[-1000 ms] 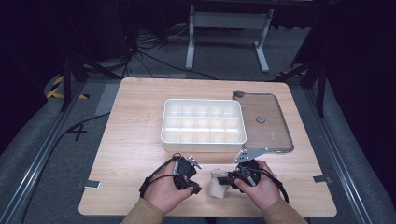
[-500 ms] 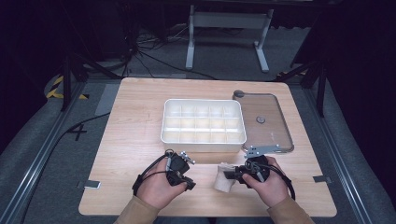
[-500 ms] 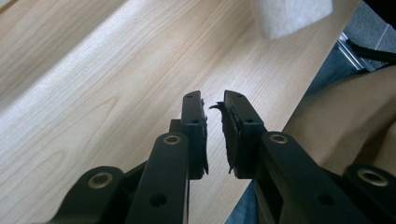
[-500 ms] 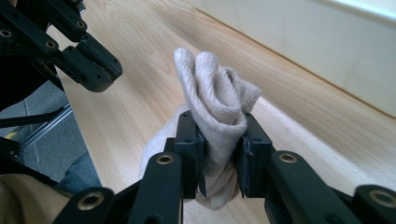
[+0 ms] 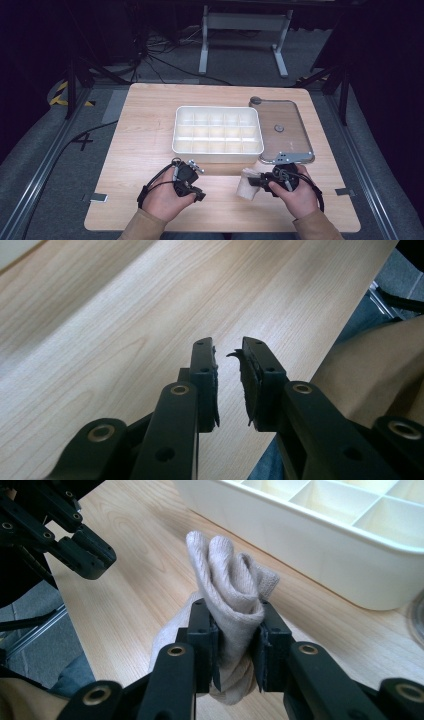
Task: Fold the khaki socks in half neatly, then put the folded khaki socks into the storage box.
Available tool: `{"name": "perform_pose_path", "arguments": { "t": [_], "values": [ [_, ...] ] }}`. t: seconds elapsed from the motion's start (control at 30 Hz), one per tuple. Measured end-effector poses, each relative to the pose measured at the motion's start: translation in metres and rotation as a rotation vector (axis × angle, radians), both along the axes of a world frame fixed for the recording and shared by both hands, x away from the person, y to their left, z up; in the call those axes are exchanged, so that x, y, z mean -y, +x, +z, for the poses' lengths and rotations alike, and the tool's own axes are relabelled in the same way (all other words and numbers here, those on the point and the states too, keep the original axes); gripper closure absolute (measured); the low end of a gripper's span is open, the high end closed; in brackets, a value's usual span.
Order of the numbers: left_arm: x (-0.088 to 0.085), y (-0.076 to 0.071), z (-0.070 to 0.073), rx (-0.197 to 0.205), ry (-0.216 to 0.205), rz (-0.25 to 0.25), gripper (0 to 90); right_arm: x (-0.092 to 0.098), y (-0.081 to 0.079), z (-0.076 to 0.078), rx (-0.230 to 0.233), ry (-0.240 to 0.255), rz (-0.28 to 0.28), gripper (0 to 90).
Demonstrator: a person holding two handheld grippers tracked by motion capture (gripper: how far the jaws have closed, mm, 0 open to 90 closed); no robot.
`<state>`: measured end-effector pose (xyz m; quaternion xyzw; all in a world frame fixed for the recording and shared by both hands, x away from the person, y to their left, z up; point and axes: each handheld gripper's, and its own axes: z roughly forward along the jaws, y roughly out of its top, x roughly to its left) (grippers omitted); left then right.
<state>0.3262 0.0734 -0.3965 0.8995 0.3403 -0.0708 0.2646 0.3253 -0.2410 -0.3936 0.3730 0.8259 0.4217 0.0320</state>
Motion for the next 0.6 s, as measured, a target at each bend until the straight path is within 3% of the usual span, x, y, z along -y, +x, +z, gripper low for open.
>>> {"name": "perform_pose_path", "arguments": {
  "t": [0.37,0.6],
  "values": [
    [-0.012,0.001,0.003,0.006,-0.008,0.031,74.1,0.008,0.008,0.011,0.034,-0.010,-0.011,73.4],
    [-0.026,0.004,0.007,0.000,0.013,0.055,71.2,0.011,0.014,0.017,0.028,-0.020,-0.010,73.4]
  ]
}}
